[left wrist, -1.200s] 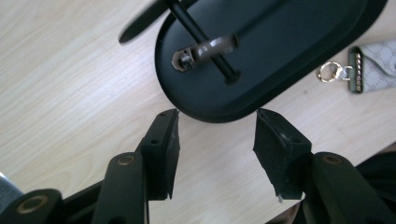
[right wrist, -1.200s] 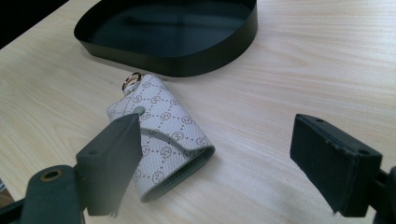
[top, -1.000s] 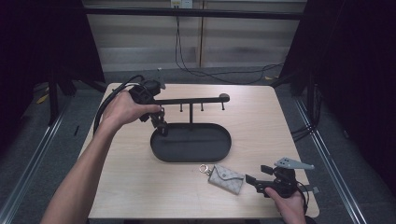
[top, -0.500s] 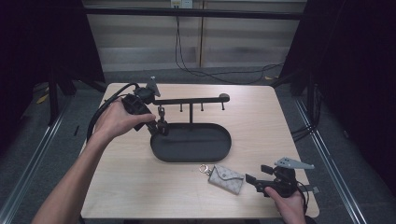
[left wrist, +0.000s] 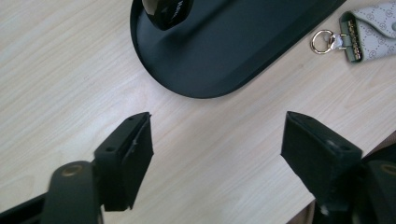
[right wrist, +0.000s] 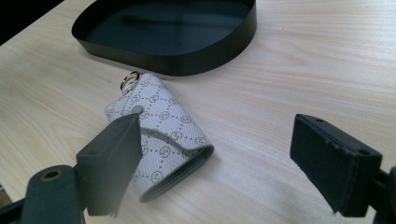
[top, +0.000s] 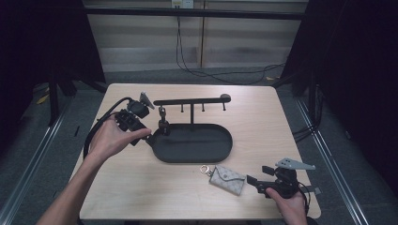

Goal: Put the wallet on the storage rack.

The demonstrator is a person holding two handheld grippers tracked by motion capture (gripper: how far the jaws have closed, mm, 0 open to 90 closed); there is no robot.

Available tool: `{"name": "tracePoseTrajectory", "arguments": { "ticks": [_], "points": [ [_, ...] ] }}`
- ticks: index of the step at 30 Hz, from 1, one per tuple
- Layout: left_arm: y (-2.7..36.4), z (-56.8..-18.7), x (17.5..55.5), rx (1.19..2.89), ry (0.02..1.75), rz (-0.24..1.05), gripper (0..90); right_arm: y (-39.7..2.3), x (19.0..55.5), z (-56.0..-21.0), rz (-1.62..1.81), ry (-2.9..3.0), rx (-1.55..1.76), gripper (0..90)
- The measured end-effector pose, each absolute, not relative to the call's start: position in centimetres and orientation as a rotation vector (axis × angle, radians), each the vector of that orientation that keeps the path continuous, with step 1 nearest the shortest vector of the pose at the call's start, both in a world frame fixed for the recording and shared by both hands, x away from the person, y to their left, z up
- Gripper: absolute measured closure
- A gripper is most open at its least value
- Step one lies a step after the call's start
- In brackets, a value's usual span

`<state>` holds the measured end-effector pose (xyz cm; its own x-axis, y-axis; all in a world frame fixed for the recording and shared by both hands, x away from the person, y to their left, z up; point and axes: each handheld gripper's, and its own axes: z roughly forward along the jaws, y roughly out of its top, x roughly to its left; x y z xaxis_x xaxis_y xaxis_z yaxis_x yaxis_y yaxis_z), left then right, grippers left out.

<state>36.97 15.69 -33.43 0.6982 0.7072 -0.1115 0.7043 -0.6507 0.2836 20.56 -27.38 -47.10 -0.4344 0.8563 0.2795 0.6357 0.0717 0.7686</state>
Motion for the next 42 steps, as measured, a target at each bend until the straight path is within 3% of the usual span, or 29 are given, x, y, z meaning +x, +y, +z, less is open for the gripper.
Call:
{"name": "tracePoseTrajectory", "arguments": {
  "ticks": [11,20,28,39,42],
  "points": [
    [16.5,-35.0,35.2,2.566,1.026,-0.002,17.4,-27.5,20.6,-47.1,1.295,2.091,1.513,16.3],
    [17.5,-36.9,33.6,2.482,0.973,0.034,19.2,-27.5,20.5,-47.1,1.301,2.090,1.508,16.3],
    [19.7,-39.9,33.0,2.375,1.010,0.030,19.2,-27.4,20.5,-47.1,1.299,2.093,1.504,16.3],
    [21.2,-42.1,29.2,2.247,1.073,0.096,19.3,-27.4,20.5,-47.0,1.302,2.089,1.496,16.1],
    [21.7,-43.0,28.1,2.215,1.092,0.113,23.1,-27.3,20.5,-47.1,1.303,2.093,1.497,16.1]
  ]
}}
